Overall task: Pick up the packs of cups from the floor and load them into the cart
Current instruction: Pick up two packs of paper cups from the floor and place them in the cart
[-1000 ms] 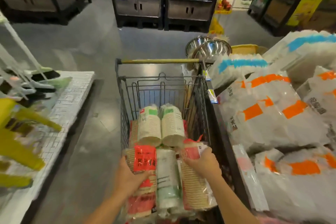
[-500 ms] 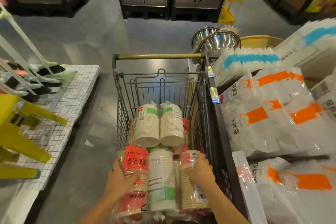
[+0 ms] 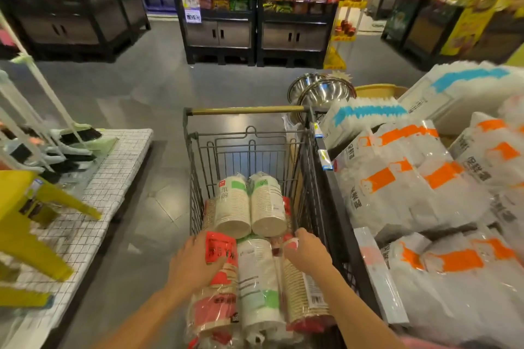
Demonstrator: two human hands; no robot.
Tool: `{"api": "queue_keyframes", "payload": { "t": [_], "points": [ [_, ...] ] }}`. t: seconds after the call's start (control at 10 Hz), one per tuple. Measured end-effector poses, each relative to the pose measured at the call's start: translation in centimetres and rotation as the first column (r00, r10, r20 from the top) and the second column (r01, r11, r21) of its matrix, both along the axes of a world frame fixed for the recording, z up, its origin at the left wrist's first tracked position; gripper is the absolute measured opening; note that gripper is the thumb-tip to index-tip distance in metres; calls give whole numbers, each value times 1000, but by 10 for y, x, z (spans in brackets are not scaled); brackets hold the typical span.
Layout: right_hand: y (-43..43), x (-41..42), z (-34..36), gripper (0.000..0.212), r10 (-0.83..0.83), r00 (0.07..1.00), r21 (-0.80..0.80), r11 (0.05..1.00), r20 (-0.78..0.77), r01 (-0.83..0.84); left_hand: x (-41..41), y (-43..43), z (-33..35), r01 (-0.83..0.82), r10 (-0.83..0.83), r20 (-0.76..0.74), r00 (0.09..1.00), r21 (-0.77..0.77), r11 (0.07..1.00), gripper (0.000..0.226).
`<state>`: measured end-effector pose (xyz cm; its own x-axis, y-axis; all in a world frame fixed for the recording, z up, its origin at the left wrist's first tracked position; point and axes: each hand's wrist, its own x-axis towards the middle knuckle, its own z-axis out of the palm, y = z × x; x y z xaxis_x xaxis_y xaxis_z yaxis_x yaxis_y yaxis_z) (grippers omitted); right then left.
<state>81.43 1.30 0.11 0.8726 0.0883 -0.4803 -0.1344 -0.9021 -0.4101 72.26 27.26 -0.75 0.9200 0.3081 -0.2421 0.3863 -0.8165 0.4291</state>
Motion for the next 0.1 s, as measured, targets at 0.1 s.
{"api": "queue_keyframes", "payload": {
  "t": [0.1],
  "points": [
    [6, -13, 22, 45, 26, 997, -5, 1000, 73, -26, -2, 6, 4, 114, -116, 26, 993, 69, 991, 72]
  ]
}}
